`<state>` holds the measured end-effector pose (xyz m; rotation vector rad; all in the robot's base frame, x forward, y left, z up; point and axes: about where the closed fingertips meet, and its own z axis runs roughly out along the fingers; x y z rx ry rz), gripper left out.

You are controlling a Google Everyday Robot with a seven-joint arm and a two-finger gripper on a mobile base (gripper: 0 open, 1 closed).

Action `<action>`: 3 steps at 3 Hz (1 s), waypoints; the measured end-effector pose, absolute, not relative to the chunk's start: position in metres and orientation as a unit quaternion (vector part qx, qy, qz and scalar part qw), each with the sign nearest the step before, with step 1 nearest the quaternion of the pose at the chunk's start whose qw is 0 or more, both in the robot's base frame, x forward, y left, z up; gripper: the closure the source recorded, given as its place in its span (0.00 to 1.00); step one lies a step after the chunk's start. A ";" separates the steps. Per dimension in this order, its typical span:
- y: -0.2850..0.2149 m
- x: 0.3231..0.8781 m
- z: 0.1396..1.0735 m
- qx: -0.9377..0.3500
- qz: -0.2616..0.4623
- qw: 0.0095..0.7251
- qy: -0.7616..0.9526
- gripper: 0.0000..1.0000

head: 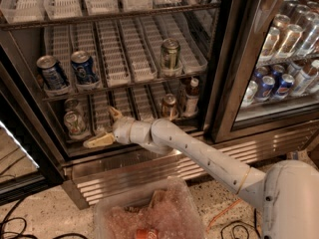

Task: Pick 7up can from bottom shelf of fridge

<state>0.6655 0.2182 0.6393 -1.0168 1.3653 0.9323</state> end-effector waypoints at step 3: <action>0.282 0.674 0.624 -0.438 0.455 0.554 0.542 0.00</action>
Offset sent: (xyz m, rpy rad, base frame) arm 0.0134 0.0708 -0.0191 0.1004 0.0113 0.1385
